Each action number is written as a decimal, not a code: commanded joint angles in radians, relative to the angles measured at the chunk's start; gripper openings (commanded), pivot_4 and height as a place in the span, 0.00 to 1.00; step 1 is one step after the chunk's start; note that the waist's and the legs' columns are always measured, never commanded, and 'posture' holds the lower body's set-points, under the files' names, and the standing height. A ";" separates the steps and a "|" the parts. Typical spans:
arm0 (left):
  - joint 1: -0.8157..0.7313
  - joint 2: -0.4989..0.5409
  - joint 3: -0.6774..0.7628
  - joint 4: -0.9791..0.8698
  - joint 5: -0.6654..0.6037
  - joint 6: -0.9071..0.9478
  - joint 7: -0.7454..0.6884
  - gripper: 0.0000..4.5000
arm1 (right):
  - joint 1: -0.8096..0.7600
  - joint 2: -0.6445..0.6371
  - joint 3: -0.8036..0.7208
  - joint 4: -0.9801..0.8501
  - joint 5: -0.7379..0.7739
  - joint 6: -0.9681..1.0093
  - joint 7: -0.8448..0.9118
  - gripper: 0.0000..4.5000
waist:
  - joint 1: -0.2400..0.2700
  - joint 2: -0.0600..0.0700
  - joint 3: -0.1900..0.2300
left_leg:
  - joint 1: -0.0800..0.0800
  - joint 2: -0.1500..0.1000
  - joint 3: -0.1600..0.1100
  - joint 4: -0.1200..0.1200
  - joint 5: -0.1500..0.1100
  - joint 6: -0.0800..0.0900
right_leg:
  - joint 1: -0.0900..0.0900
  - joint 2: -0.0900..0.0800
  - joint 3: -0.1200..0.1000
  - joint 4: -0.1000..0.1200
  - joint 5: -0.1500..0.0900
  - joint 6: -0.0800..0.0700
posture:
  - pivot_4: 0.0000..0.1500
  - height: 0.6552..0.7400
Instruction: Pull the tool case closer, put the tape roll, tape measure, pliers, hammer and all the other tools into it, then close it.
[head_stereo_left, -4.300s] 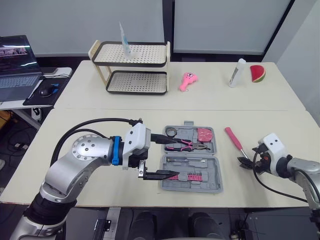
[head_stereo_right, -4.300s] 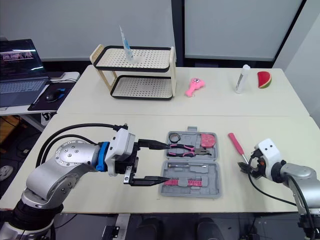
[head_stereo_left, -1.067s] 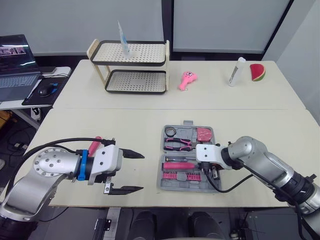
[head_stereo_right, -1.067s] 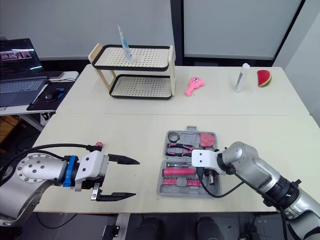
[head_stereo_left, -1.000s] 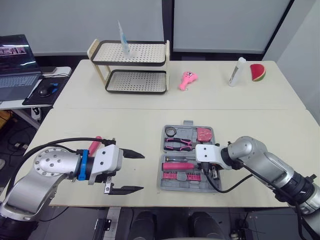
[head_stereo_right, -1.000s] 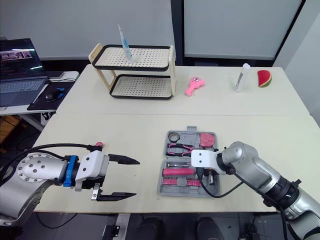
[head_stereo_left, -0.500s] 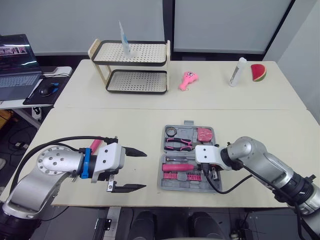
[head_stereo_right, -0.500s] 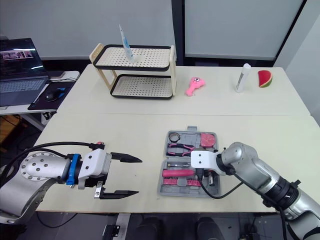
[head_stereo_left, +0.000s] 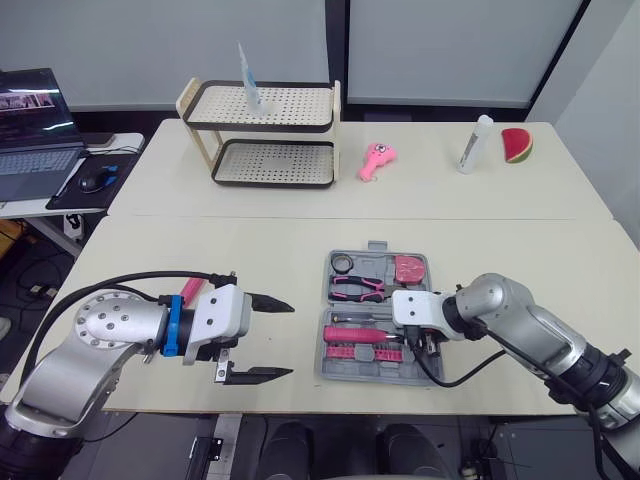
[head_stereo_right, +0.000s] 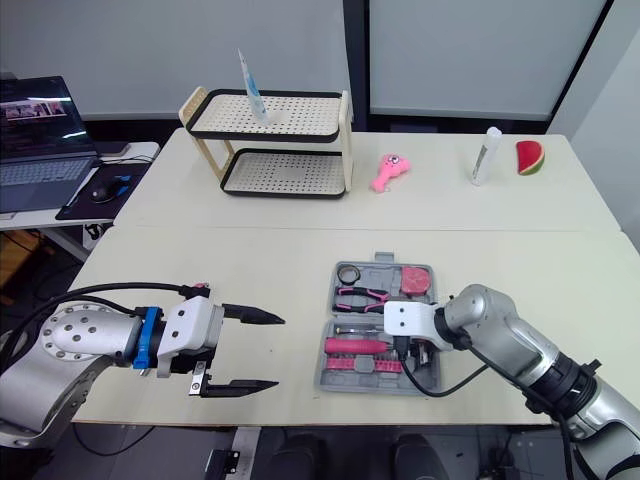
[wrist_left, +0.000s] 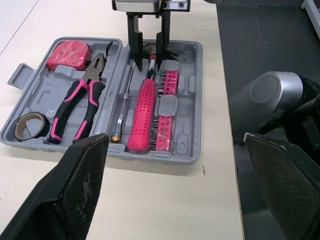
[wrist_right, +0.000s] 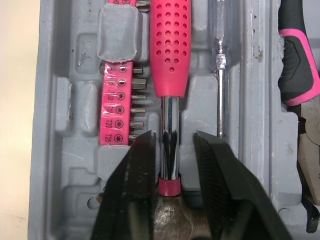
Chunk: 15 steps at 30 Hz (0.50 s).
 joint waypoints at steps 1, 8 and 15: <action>-0.009 0.000 0.001 -0.034 -0.007 0.002 0.008 1.00 | -0.026 0.001 -0.078 -0.069 0.066 0.039 0.031 0.49 | 0.000 0.000 0.000 | 0.000 0.000 0.000 0.000 0.000 0.000 | 0.000 0.000 0.000 0.000 0.000 0.000 | 1.00 1.00; -0.006 -0.001 0.005 -0.036 -0.010 0.006 0.018 1.00 | 0.034 0.005 -0.200 -0.125 0.179 -0.019 0.018 0.39 | 0.001 0.000 0.000 | 0.000 0.000 0.000 0.000 0.000 0.000 | 0.000 0.000 0.000 0.000 0.000 0.000 | 1.00 1.00; -0.010 -0.002 0.000 -0.034 -0.010 0.006 0.019 1.00 | 0.102 0.014 -0.162 -0.089 0.144 -0.095 -0.023 0.14 | 0.000 0.000 0.000 | 0.000 0.000 0.000 0.000 0.000 0.000 | 0.001 0.000 0.000 0.000 0.000 0.000 | 1.00 1.00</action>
